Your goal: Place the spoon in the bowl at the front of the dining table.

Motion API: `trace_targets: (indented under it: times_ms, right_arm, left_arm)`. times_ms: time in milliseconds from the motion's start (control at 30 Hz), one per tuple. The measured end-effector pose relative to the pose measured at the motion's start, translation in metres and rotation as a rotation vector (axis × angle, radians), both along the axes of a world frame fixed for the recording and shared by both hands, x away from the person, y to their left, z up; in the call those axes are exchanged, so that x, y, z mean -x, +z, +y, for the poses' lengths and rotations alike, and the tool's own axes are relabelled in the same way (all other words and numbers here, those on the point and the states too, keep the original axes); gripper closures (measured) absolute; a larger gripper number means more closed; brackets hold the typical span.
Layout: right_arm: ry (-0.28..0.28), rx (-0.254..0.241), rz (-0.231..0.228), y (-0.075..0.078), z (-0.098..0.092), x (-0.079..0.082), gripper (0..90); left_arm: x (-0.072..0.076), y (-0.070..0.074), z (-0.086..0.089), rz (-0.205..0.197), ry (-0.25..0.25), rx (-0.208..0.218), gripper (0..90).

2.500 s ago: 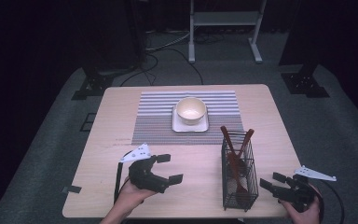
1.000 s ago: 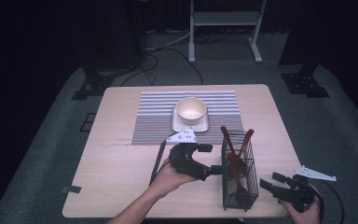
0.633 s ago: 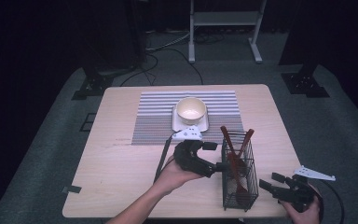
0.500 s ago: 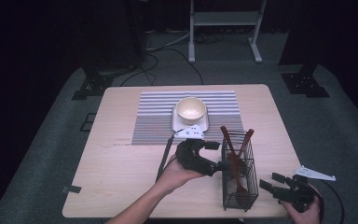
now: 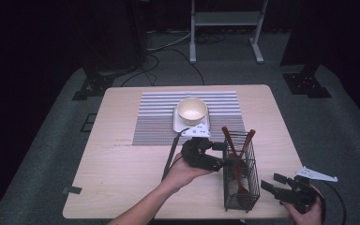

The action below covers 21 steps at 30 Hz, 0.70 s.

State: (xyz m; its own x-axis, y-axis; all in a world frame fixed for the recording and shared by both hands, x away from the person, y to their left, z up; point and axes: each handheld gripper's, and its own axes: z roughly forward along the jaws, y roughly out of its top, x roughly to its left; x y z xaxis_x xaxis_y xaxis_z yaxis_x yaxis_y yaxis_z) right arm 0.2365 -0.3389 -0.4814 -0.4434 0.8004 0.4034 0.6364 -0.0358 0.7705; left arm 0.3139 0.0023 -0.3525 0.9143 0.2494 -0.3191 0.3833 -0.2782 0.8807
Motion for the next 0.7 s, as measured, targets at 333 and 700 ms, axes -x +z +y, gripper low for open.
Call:
trace_targets:
  times_ms: [333,700]
  right_arm:
    - [-0.004,-0.001,-0.005,0.001,0.0,0.0,18.3]
    - [-0.004,-0.004,-0.005,0.001,0.0,0.0,18.3]
  left_arm:
    - [-0.002,-0.003,-0.009,-0.004,-0.006,-0.037,43.4]
    - [-0.003,-0.005,-0.012,-0.011,0.003,-0.057,66.8]
